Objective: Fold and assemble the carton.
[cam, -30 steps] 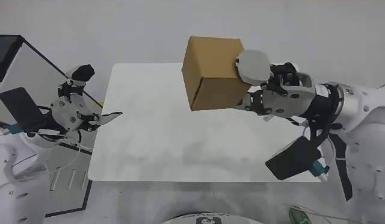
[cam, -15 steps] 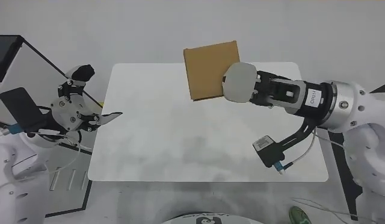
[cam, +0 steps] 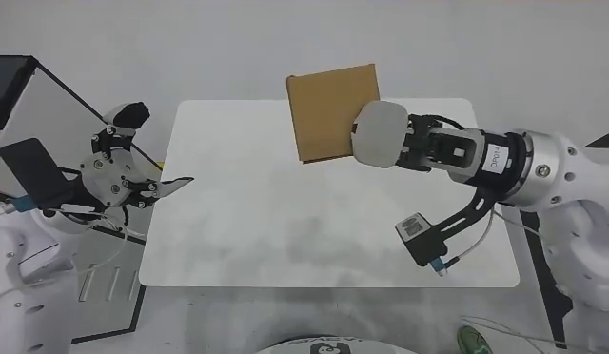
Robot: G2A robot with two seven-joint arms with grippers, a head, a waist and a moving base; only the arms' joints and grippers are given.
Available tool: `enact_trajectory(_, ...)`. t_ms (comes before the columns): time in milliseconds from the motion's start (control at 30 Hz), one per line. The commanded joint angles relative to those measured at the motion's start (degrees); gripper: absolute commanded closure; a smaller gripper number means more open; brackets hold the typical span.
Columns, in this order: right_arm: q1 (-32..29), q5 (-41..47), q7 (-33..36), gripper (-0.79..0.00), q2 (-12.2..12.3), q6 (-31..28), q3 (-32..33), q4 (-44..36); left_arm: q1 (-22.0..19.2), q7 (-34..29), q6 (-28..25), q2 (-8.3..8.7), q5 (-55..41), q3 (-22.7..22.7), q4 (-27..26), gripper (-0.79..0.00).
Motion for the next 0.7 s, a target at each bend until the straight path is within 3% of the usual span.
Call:
enact_trajectory(0,0.4,-3.4,-2.1,0.0,0.2,3.8,-0.1,0.0,0.0,0.0,0.0,0.0,0.0,0.0,0.0,-0.785)
enact_trajectory(300,1.6,-7.8,-3.9,0.0,0.6,14.0,-0.3,0.0,0.0,0.0,0.0,0.0,0.0,0.0,0.0,-0.785)
enact_trajectory(667,4.6,-10.1,-4.5,0.0,0.7,15.9,-3.1,0.0,0.0,0.0,0.0,0.0,0.0,0.0,0.0,-0.785)
